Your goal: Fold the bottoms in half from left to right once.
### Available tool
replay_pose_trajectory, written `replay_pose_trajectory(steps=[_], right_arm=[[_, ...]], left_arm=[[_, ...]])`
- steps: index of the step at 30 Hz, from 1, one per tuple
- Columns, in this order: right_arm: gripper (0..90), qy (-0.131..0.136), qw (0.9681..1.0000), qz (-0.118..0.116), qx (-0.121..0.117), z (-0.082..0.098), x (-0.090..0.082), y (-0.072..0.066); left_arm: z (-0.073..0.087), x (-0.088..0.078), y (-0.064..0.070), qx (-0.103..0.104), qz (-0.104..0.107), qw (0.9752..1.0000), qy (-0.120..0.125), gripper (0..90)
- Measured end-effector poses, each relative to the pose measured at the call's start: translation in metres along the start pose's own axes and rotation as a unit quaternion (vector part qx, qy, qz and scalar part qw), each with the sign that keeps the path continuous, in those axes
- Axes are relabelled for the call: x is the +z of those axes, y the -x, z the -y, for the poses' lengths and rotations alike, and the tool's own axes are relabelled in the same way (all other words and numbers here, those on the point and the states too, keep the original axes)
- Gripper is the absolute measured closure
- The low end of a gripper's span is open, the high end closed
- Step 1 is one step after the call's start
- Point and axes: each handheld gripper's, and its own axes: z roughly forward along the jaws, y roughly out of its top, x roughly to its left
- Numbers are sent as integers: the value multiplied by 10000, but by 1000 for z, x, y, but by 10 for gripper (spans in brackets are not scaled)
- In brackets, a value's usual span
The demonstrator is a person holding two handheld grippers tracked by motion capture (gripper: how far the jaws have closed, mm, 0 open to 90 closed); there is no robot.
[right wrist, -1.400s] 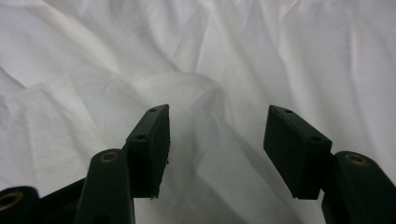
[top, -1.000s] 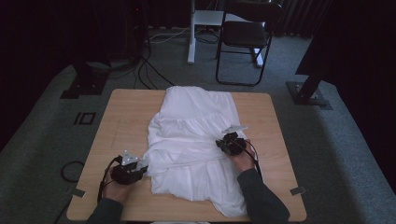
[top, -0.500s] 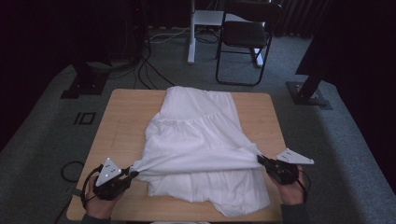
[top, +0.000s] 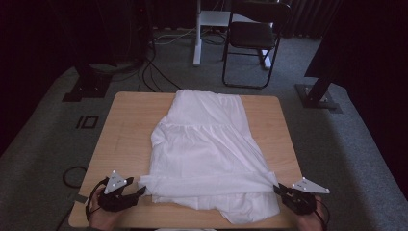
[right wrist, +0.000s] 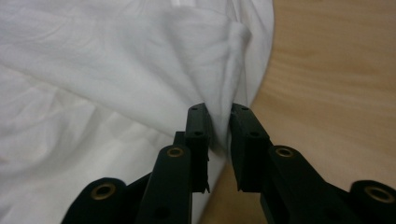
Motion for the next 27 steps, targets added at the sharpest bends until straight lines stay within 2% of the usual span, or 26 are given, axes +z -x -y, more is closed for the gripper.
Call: replay_pose_trajectory(steps=[4, 6, 8, 10, 13, 15, 17, 18, 19, 20, 21, 22, 24, 27], right_arm=[[747, -152, 9998, -62, -63, 11, -6, -4], [729, -232, 9995, -153, -124, 13, -9, -5], [689, -246, 9993, -217, -186, 14, -12, -4], [621, -122, 9997, -175, -130, 12, -14, -2], [537, 97, 9999, -39, 115, 0, -8, 4], [484, 164, 9997, -60, 162, -9, 0, 7], [453, 125, 9995, 54, 281, -20, 16, 11], [446, 118, 9993, 28, 342, -24, 23, 14], [447, 116, 9991, -59, 399, -27, 29, 16], [467, 89, 9989, -103, 445, -30, 35, 18], [542, 50, 9989, -143, 448, -33, 39, 19], [711, 7, 9988, -254, 410, -34, 42, 18], [868, 74, 9987, -386, 320, -34, 40, 16], [888, 262, 9984, -482, 141, -32, 25, 12]], left_arm=[[6, 13, -4, -37, -57, 9997, -238, 275], [7, 17, -7, -99, -2, 9994, -326, 255], [7, 18, -9, -115, -3, 9994, -320, 216], [5, 20, -11, -138, 23, 9994, -303, 210], [0, 24, -11, -107, 12, 9995, -287, 214], [-4, 29, -10, -32, 90, 9996, -272, 260], [-7, 33, -9, 39, 193, 9995, -247, 331], [-8, 35, -8, 38, 285, 9993, -252, 394], [-9, 36, -7, 69, 348, 9990, -278, 495], [-10, 36, -6, 115, 361, 9989, -272, 615], [-10, 33, -5, 172, 360, 9989, -238, 686], [-10, 30, -4, 223, 350, 9989, -203, 788], [-11, 18, -3, 259, 308, 9992, 29, 871], [-12, -8, -3, 243, 228, 9988, 352, 881]])
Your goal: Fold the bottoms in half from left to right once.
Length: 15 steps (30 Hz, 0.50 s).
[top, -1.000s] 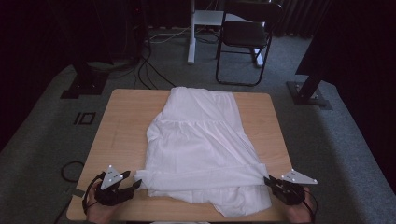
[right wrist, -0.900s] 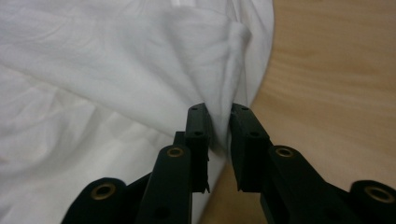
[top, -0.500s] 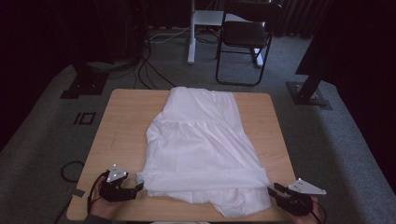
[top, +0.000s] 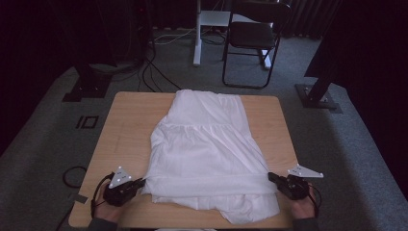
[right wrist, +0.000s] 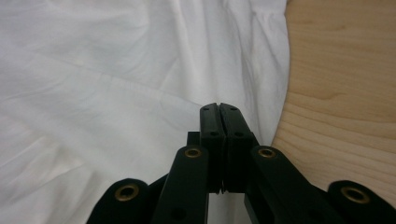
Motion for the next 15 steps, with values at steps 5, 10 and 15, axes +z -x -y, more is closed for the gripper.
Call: replay_pose_trajectory(steps=[5, 10, 15], right_arm=[[892, 409, 9990, -163, -108, 15, -48, -3], [886, -51, 9985, -369, -393, 32, -68, -6], [688, -211, 9982, -520, -233, 47, -70, 1]], left_arm=[[4, -35, 7, 44, 62, 9997, 236, 886], [12, -48, 14, 133, -118, 9998, 41, 713], [15, -51, 2, -245, -257, 9993, 153, 523]])
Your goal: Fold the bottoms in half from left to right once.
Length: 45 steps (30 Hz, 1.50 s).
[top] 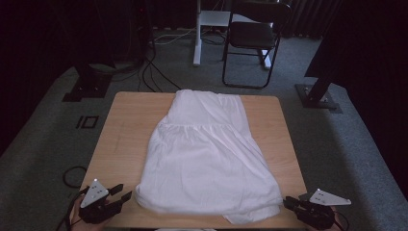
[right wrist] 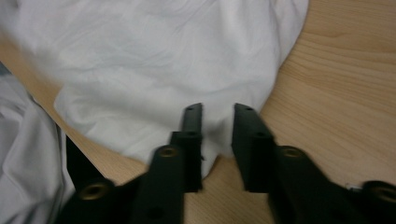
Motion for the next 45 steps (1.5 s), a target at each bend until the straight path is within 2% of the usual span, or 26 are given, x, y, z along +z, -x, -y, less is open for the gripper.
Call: replay_pose_trajectory(steps=[1, 3, 5, 7, 10, 15, 17, 22, 26, 29, 30, 31, 33, 36, 37, 39, 42, 45], right_arm=[[667, 96, 9999, -35, 78, 1, -1, 2], [647, 156, 9998, 38, 154, -1, 1, 3], [631, 147, 9996, 159, 171, -4, 7, 5], [613, 153, 9992, 327, 168, -11, 17, 9], [583, 142, 9978, 628, 148, -26, 40, 15], [565, 160, 9972, 717, 156, -54, 82, 25], [566, 104, 9968, 785, 60, -67, 100, 27], [565, -91, 9960, 883, -127, -100, 140, 35], [565, -229, 9956, 898, 111, -113, 164, 49], [569, -327, 9949, 941, 136, -114, 175, 54], [570, -387, 9946, 947, 159, -112, 178, 55], [569, -454, 9941, 965, 176, -111, 180, 55], [578, -574, 9932, 995, 174, -108, 183, 55], [751, -606, 9922, 1083, 149, -105, 180, 53], [811, -636, 9916, 1116, 178, -104, 177, 52], [854, -636, 9914, 1117, 230, -99, 172, 51], [872, -552, 9916, 1099, 395, -88, 160, 48], [876, -505, 9922, 1051, 443, -73, 143, 40]], left_arm=[[0, 1, 0, -9, -14, 10000, 6, 504], [-3, 9, -1, -15, -49, 10000, -41, 484], [-5, 17, -2, 7, -112, 9999, -88, 470], [-10, 31, -4, -30, -48, 10000, -73, 456], [-20, 53, -9, -41, -70, 9999, -125, 437], [-45, 93, -17, -55, -119, 9997, -195, 396], [-55, 108, -20, -27, -183, 9995, -267, 383], [-81, 148, -35, -205, -187, 9985, -477, 381], [-88, 172, -37, -133, -239, 9970, -725, 391], [-87, 187, -37, -61, -242, 9946, -1011, 460], [-85, 189, -37, -30, -197, 9942, -1054, 496], [-84, 191, -37, 15, -124, 9938, -1104, 568], [-83, 191, -34, 227, -109, 9931, -1146, 650], [-81, 187, -32, 289, -64, 9929, -1152, 802], [-78, 185, -31, 287, -47, 9934, -1113, 823], [-73, 181, -30, 255, -18, 9942, -1041, 833], [-61, 168, -25, 204, 48, 9955, -927, 838], [-50, 154, -16, 257, 77, 9954, -923, 839]])
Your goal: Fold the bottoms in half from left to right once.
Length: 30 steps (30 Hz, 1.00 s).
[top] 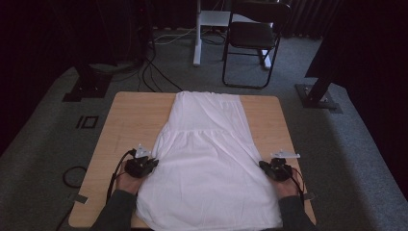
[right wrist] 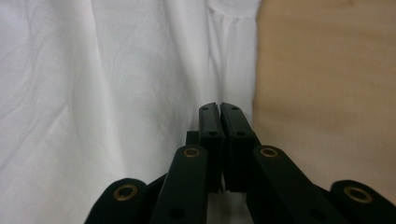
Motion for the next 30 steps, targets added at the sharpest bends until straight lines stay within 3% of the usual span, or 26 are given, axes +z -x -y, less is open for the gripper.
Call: replay_pose_trajectory(steps=[8, 13, 15, 17, 19, 22, 25, 28, 29, 30], right_arm=[[880, -81, 10000, -33, 44, 46, -45, -18], [881, -250, 9997, -15, 59, 61, -65, -23], [832, -271, 9996, -18, -24, 60, -65, -23], [771, -117, 9999, -87, -2, 51, -63, -23], [717, 139, 9998, -164, -37, 36, -60, -24], [672, 366, 9986, -326, -190, 3, -43, -27], [653, 418, 9976, -462, -316, -28, -18, -30], [609, 315, 9972, -594, -322, -57, 17, -34], [609, 315, 9972, -594, -322, -57, 17, -34], [595, 162, 9972, -628, -359, -71, 40, -39]], left_arm=[[43, -41, 26, 182, 107, 9998, -17, 837], [61, -55, 25, -91, 288, 9995, 95, 819], [60, -57, 21, -237, 245, 9990, 280, 711], [55, -60, 15, -418, 366, 9967, 595, 633], [48, -61, 7, -515, 308, 9949, 815, 584], [36, -52, -5, -608, 223, 9942, 856, 549], [22, -37, -18, -764, 192, 9936, 812, 513], [12, -24, -25, -836, 140, 9936, 751, 488], [12, -24, -25, -836, 140, 9936, 751, 483], [7, -17, -28, -825, 121, 9940, 706, 479]])
